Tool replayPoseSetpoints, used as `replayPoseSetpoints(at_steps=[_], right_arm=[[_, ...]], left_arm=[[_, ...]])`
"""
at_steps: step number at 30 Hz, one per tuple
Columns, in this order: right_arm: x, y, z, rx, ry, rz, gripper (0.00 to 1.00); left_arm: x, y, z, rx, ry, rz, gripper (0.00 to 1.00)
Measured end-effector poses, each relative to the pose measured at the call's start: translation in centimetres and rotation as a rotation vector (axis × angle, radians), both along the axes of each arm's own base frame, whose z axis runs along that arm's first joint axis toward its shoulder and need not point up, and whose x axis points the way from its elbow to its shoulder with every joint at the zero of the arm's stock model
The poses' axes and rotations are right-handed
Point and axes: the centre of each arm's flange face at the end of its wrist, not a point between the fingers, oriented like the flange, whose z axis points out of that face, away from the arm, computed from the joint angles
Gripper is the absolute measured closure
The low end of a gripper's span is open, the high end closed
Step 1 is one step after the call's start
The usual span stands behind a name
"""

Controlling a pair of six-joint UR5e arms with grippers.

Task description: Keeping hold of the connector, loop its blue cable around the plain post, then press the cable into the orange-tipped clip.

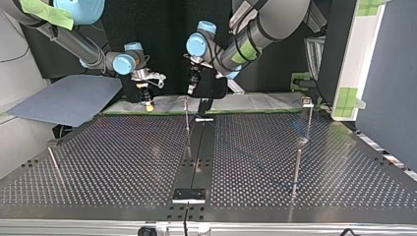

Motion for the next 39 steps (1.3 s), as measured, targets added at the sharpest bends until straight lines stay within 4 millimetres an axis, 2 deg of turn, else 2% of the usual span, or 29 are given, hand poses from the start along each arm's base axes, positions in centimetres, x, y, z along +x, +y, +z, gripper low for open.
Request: replayPoseSetpoints(at_steps=[20,32,39], right_arm=[[-0.4,0.0,-0.5,0.011,0.004,-0.007,1.00],[-0.9,0.7,-3.4,0.043,0.020,-0.022,1.00],[-0.9,2.4,-6.9,0.083,0.062,-0.020,1.00]], left_arm=[[0.0,0.0,0.0,0.000,0.001,0.001,0.00],[0.0,0.0,0.0,0.001,0.002,0.001,0.00],[0.0,0.4,-0.1,0.017,0.002,0.028,0.00]])
